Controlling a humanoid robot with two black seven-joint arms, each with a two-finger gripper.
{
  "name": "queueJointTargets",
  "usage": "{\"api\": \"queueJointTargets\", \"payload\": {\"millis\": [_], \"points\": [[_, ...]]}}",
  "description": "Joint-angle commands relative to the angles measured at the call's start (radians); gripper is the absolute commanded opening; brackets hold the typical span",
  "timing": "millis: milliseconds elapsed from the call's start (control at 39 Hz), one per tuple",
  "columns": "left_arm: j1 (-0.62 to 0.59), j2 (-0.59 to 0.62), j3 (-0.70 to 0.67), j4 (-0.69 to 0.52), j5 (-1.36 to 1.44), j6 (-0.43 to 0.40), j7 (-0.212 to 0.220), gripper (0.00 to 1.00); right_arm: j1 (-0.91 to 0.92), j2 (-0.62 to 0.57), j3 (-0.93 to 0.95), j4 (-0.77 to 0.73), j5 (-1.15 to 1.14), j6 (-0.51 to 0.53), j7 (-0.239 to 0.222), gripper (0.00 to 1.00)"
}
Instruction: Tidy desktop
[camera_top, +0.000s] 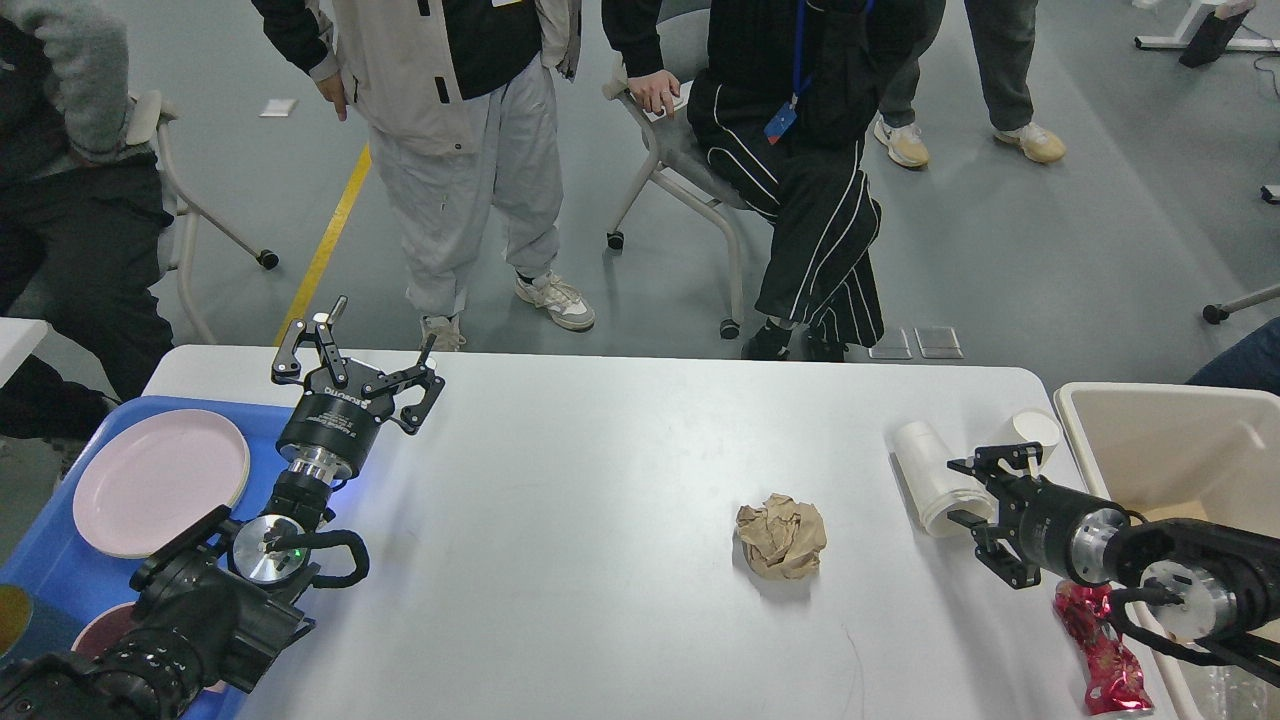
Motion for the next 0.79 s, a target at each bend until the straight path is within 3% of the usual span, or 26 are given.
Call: {"api": "queueJointTargets", "payload": {"millis": [0, 179, 307, 384, 436, 487, 512, 769], "points": [[0.000, 0.000, 0.000, 0.000, 0.000, 0.000, 0.000, 0.99, -0.003, 0.036, 0.000, -0.043, 0.001, -0.015, 0.000, 1.00], [0.000, 0.000, 0.000, 0.000, 0.000, 0.000, 0.000, 0.99, -0.025, 0.088, 0.000, -0.107, 0.001, -0.044, 0.003, 1.00], [0.000, 0.000, 0.000, 0.000, 0.000, 0.000, -0.001, 0.99, -0.038, 0.137, 0.009, -0.161, 0.001, -0.061, 0.011, 0.91], [0.000, 0.000, 0.000, 0.000, 0.000, 0.000, 0.000, 0.99, -0.051, 0.177, 0.032, -0.194, 0.001, -0.124, 0.019, 0.69], [0.000, 0.000, 0.000, 0.000, 0.000, 0.000, 0.000, 0.99, -0.052, 0.191, 0.045, -0.198, 0.001, -0.147, 0.020, 0.62], [0.000, 0.000, 0.000, 0.000, 0.000, 0.000, -0.001, 0.99, -0.060, 0.196, 0.060, -0.195, 0.001, -0.153, 0.025, 0.28], [0.000, 0.000, 0.000, 0.000, 0.000, 0.000, 0.000, 0.99, -0.066, 0.200, 0.063, -0.199, 0.001, -0.153, 0.025, 0.00], [0.000, 0.000, 0.000, 0.000, 0.000, 0.000, 0.000, 0.99, -0.066, 0.216, 0.065, -0.178, 0.001, -0.169, 0.054, 0.00]]}}
